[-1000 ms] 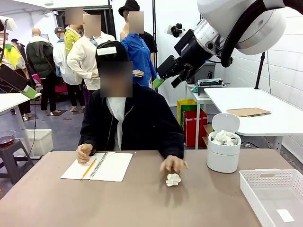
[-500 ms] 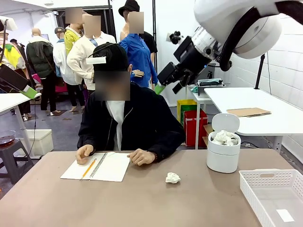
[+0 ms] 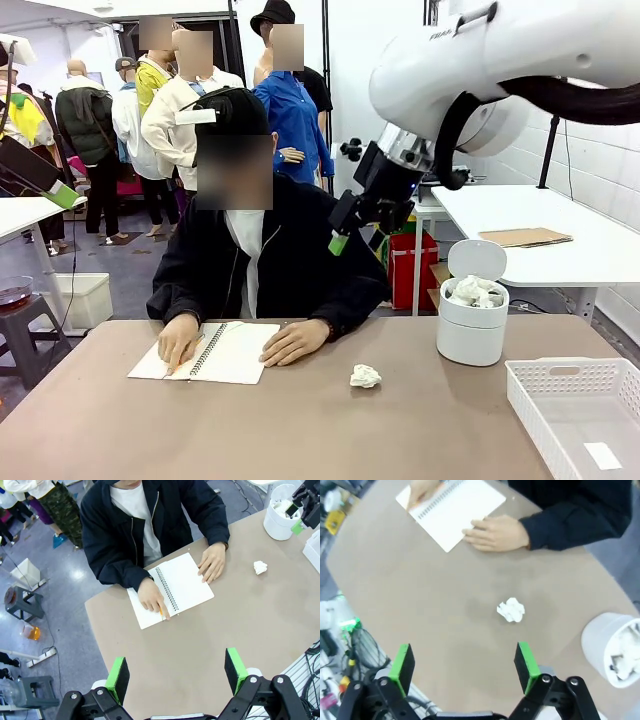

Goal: Sort the paper based on its condition.
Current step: If a person hands you a paper, place it in the Organizing basket , and if it's crumpled, put it in the Trash can.

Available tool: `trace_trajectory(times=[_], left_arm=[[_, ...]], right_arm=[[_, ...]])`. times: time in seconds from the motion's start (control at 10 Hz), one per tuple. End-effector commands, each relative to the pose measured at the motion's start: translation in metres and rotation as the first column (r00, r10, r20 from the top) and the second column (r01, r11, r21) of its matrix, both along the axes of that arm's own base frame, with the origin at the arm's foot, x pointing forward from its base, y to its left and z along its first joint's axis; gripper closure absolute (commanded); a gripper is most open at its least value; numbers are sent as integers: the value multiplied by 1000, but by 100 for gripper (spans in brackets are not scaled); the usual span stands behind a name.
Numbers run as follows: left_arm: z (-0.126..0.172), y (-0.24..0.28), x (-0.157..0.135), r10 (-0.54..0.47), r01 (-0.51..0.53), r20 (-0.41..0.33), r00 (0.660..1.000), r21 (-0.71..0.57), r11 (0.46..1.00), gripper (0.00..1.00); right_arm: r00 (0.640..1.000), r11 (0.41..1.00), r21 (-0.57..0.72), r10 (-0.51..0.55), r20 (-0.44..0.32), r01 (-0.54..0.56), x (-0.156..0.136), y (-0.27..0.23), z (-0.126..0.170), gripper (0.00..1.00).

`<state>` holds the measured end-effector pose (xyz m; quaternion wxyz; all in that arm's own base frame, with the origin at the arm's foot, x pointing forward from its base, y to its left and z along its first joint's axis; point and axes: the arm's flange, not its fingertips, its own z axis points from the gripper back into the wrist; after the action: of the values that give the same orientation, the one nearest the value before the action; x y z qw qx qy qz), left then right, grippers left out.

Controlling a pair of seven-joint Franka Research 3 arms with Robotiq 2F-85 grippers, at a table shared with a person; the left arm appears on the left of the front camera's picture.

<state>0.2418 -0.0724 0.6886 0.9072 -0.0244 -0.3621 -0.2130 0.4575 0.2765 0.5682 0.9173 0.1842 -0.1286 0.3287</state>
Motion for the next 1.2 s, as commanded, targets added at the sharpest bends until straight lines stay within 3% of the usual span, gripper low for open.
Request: trace_trajectory(times=[0.0, 0.3, 0.5, 0.7, 0.8, 1.0, 1.1], left_arm=[[0, 1, 0, 8, -8, 2, 1000, 6, 1000, 0], [0, 1, 0, 8, -8, 2, 1000, 6, 1000, 0], [0, 1, 0, 8, -8, 2, 1000, 6, 1000, 0], [0, 1, 0, 8, -8, 2, 1000, 6, 1000, 0], [0, 1, 0, 8, -8, 2, 1000, 6, 1000, 0], [0, 1, 0, 8, -8, 2, 1000, 6, 1000, 0], [0, 1, 0, 8, -8, 2, 1000, 6, 1000, 0]], right_arm=[[998, 997, -80, -19, -66, 14, 16, 11, -15, 0], [992, 985, -167, -54, -116, 34, 30, 21, -77, 0], [990, 971, -236, -64, -130, 32, 22, 24, -111, 0], [998, 948, -314, -54, 21, 58, 21, 31, -151, 0], [996, 943, -323, -59, 71, 79, 21, 31, -154, 0], [989, 945, -311, -62, 137, 102, 19, 27, -135, 0], [999, 952, -305, -19, 43, 31, 24, 29, -150, 0]])
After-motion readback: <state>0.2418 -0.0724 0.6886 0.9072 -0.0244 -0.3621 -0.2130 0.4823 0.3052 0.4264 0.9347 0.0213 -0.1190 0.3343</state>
